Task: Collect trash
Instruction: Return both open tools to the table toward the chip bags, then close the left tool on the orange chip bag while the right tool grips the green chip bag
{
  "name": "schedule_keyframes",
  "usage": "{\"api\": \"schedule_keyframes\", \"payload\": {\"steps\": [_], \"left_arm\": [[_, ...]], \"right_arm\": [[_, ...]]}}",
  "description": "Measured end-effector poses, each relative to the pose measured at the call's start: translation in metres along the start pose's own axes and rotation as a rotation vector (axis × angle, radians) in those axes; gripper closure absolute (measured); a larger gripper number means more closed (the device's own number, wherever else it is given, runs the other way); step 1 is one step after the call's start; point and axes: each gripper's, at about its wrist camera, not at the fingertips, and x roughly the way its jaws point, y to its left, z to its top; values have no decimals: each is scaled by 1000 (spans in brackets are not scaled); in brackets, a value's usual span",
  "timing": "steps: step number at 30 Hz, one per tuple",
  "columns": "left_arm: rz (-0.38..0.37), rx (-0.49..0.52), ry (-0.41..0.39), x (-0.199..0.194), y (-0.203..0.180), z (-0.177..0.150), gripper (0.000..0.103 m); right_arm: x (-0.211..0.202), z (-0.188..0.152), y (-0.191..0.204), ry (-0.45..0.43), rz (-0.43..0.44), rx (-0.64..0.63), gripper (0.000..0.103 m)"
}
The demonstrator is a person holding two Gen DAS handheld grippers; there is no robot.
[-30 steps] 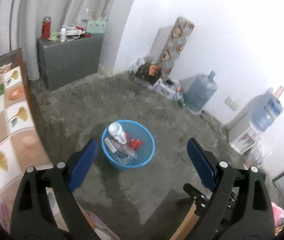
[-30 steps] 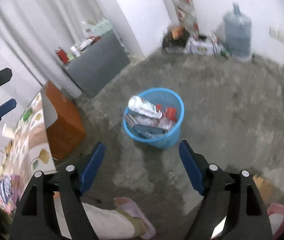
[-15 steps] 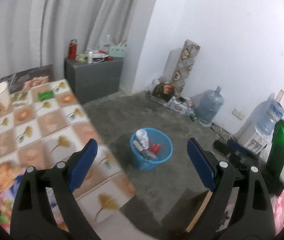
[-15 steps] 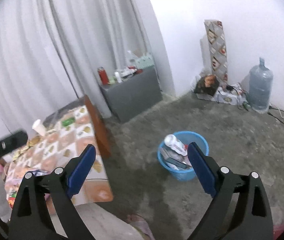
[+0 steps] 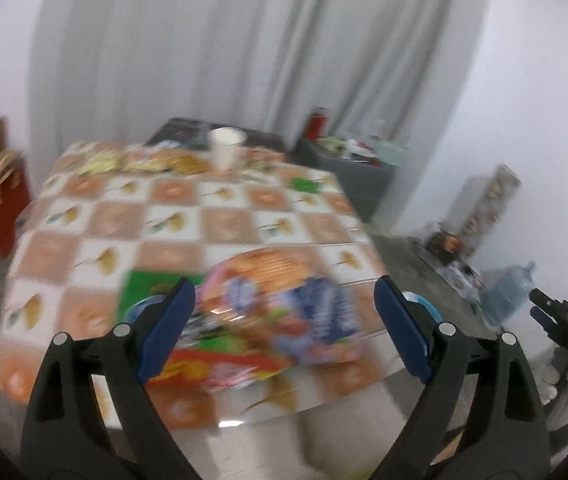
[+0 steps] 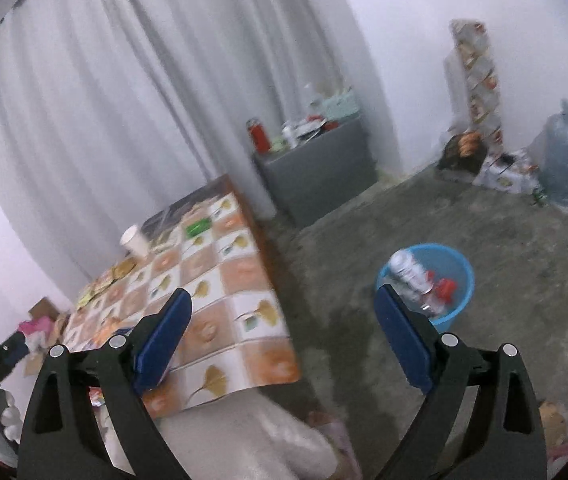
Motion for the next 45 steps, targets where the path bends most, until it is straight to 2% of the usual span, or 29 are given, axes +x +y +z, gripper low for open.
{"api": "schedule_keyframes", "payload": {"steps": [9,17,20,23,25,27,28,33,35,37,40,45], "left_arm": [[73,-132,47,-2,73,-29,16],[41,-173,47,3,87,-42,16],[-34,-167,27,-1,82,-46,16],[-170,-139,19,-1,66,-50,16],[-255,-128,30,3,53,-52,16],[-303,-118,42,12,42,-53,16],[-322,-115,62,22,35,-54,20],[-365,-170,148,66,28,-58,36],[-348,-214,189,84,32,-63,44],[-327,-254,225,97,36,-67,47],[-311,-286,233,105,41,-72,48],[-303,-306,227,113,44,-74,48]], "right_arm": [[52,-21,58,184,164,-28,13],[84,-31,95,299,260,-35,13],[98,-32,109,329,283,-47,13],[111,-28,126,338,311,-69,13],[124,-25,136,347,341,-71,13],[139,-21,146,360,364,-73,13],[147,-20,151,370,363,-78,13],[183,-17,173,400,352,-116,13],[198,-19,182,415,338,-145,13],[210,-23,190,437,325,-171,13],[229,-34,200,490,322,-211,14],[239,-58,208,595,386,-229,22]]}}
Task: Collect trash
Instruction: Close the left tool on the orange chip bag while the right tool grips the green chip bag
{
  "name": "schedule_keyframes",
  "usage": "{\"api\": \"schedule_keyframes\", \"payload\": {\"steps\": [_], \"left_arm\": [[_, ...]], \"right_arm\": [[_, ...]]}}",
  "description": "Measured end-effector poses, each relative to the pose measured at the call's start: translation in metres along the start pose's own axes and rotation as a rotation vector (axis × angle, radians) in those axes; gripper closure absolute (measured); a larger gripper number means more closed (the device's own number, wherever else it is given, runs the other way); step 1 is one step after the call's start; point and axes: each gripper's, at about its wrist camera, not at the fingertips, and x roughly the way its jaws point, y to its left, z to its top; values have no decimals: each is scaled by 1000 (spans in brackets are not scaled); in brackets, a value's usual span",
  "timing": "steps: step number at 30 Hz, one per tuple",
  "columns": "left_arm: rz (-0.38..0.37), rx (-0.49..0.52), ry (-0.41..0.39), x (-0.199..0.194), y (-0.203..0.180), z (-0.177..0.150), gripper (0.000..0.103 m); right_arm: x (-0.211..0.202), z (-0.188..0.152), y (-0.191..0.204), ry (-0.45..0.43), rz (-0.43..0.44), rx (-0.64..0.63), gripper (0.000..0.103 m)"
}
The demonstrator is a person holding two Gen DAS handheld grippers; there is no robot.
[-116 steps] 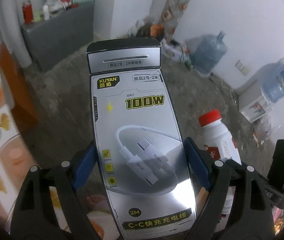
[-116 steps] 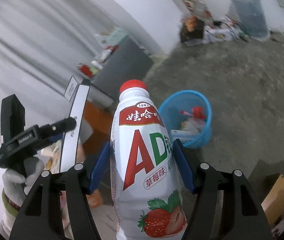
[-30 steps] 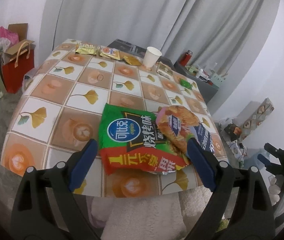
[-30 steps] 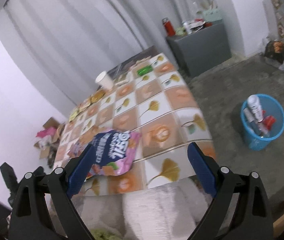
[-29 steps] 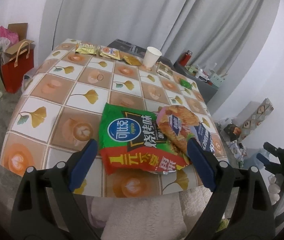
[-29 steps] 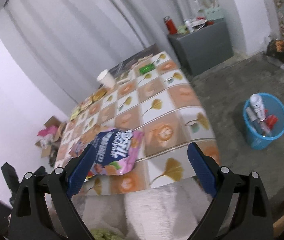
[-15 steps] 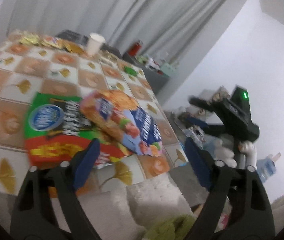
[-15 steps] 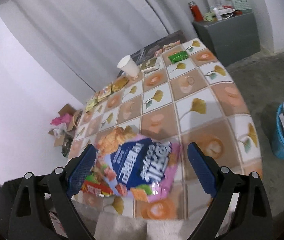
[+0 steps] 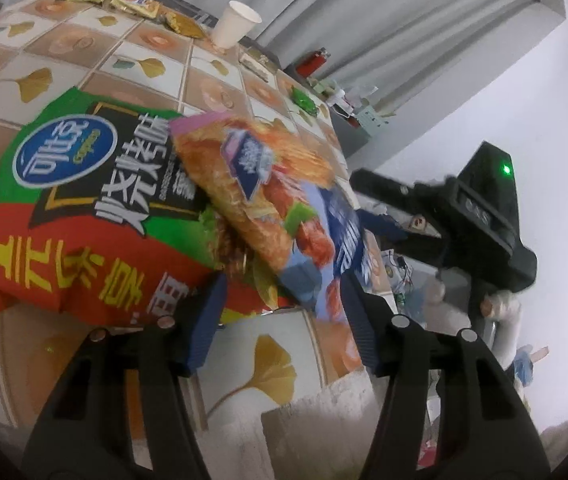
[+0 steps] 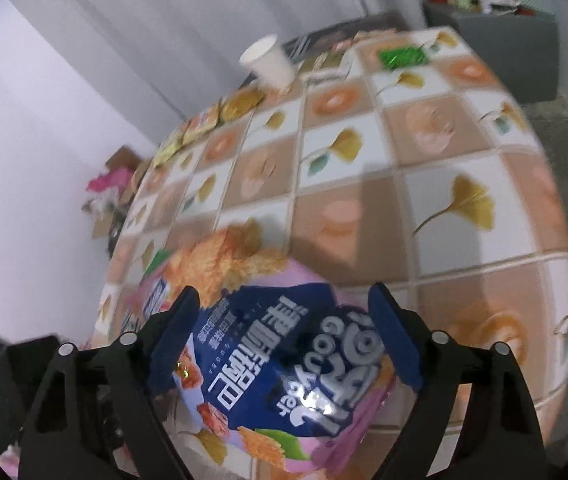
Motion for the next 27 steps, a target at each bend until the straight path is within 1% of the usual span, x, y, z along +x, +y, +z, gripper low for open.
{"api": "schedule_keyframes", "payload": {"steps": [5,7,9,10,12,13,15,17,18,20,22,25,27], "left_arm": [[-29,-43,-8,6,11,2,49],[-43,-53,-20,4,13,3,49],[-52,-65,-32,3,14,3,53],[-58,-74,-38,1,15,2,54],[-75,-91,-51,-3,18,2,58],[-88,-101,-58,-5,19,2,62],[-100,-106,-69,-11,19,2,66],[-113,-107,-89,-19,19,2,79],[-115,-109,-99,-24,18,3,81],[-137,-116,-130,-38,18,4,90],[-148,-114,-179,-55,17,6,94],[-177,-106,-259,-84,19,12,95],[-179,-112,-324,-104,25,17,95]], "right_arm": [[2,-13,4,53,87,-2,27],[2,-21,5,80,150,19,28],[1,-26,6,98,203,41,28],[1,-29,6,104,223,51,28],[-1,-32,6,112,246,59,28],[-2,-33,6,116,264,67,28],[-4,-35,5,122,313,88,28],[-7,-35,4,117,345,108,28],[-8,-34,4,112,353,114,28],[-14,-33,2,92,354,124,28],[-20,-33,-2,73,343,138,28],[-29,-35,-9,53,352,172,28],[-31,-39,-11,49,346,180,28]]}}
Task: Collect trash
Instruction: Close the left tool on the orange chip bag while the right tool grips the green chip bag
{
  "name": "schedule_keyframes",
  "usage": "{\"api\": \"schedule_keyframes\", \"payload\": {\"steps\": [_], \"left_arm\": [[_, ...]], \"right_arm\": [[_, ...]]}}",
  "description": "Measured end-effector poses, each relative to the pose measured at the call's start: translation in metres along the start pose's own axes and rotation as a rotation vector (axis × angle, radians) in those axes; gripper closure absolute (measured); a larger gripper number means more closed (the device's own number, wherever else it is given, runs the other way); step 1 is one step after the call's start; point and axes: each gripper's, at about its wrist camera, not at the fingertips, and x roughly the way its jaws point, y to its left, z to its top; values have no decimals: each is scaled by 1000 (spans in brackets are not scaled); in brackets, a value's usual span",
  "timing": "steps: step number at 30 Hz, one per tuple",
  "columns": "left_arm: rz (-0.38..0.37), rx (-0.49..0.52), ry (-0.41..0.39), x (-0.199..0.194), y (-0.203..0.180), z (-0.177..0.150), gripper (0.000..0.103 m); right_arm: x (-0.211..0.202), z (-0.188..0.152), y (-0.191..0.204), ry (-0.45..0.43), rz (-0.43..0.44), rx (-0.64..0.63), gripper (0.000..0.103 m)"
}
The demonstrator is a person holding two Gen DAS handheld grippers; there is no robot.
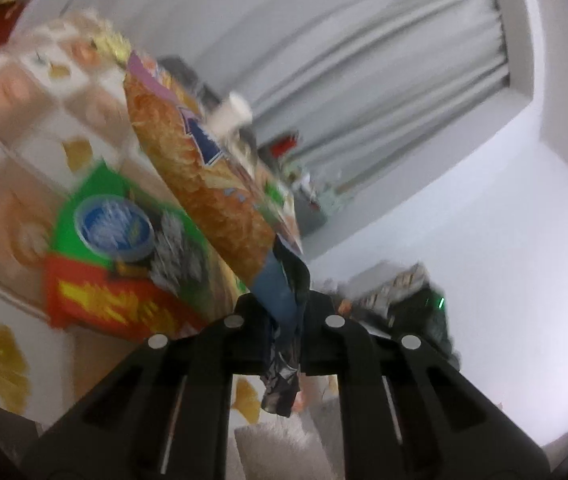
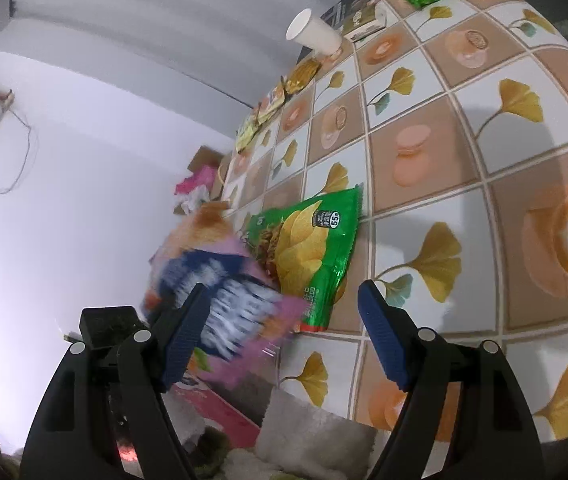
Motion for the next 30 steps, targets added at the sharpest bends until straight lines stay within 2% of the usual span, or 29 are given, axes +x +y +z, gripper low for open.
{"api": "schedule_keyframes", "payload": {"steps": [3,6,10,15,18,20,25,28,30], "left_arm": [[33,7,-88,-19,4,12,95],[142,6,-135,-29,19,21,95],[291,57,-104,-17,34,18,95],[389,143,-78,-1,36,13,95],[422,174,-64,-2,35,11,95],[430,159,-47,4,41,12,95],[459,126,-10,13,54,9,95],[471,135,0,14,54,7,95],[476,140,3,14,54,7,95]], "right_arm": [[0,-7,-4,2,-19,21,28],[4,-16,-9,14,-9,54,28],[15,-27,-15,37,-22,95,28],[36,-36,-20,79,-13,167,28],[46,-46,-8,106,10,159,28],[58,-49,-3,121,27,168,28],[67,-49,13,75,-85,128,28],[56,-46,14,-21,-188,127,28],[49,-40,8,-62,-203,156,28]]}}
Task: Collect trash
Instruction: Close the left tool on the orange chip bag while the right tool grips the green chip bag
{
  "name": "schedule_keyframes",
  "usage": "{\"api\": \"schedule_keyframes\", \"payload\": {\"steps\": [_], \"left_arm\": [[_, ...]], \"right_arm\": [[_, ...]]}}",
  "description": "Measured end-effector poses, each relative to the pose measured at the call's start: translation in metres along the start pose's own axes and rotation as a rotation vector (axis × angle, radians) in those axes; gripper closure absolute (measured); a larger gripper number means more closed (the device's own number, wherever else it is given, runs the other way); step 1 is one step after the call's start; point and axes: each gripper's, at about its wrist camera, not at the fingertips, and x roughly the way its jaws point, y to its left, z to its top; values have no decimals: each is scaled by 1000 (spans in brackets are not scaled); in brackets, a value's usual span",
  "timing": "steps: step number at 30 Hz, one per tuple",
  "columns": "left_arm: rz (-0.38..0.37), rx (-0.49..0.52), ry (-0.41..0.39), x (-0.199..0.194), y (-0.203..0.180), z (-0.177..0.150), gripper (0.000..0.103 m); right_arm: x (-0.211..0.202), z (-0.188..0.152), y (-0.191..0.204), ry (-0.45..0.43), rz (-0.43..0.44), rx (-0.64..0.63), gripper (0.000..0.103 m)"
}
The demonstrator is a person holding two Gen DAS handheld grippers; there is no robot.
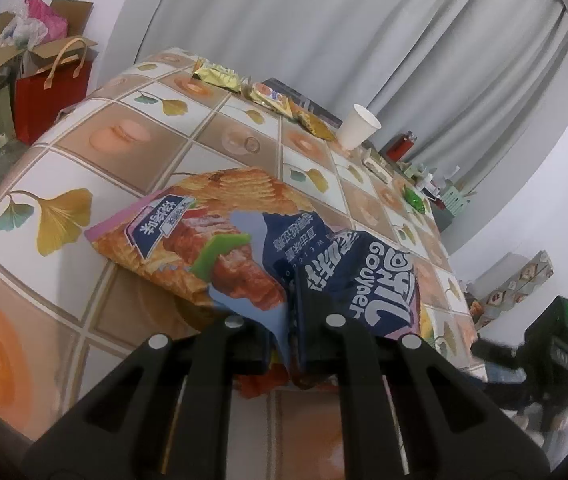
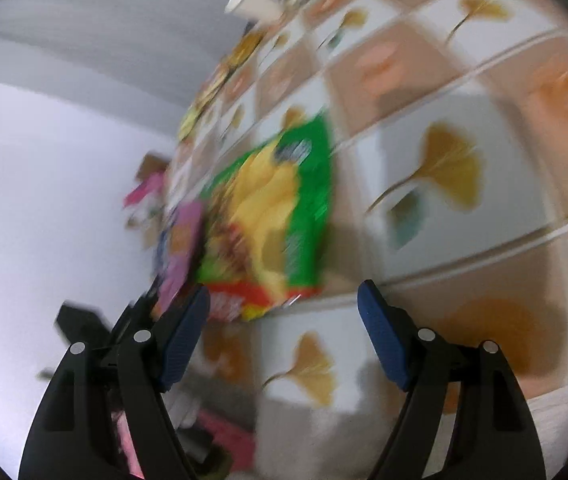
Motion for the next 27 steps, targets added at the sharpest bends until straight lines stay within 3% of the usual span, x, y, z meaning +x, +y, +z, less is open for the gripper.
{"api": "schedule_keyframes", "payload": {"steps": [12,17,20,23,27], "left_arm": [[-17,-22,13,6,7,-4,95],[-21,-22,12,7,7,-4,95],[-24,-25,10,6,7,-5,95],[-27,-25,10,7,7,-6,95],[-27,-24,9,6,7,-6,95]], "right_arm": [[41,25,23,108,86,-65,28],[49,19,18,214,180,15,36],[49,13,18,229,230,43,37],[54,13,27,201,153,11,43],[66,14,38,193,145,2,43]]}}
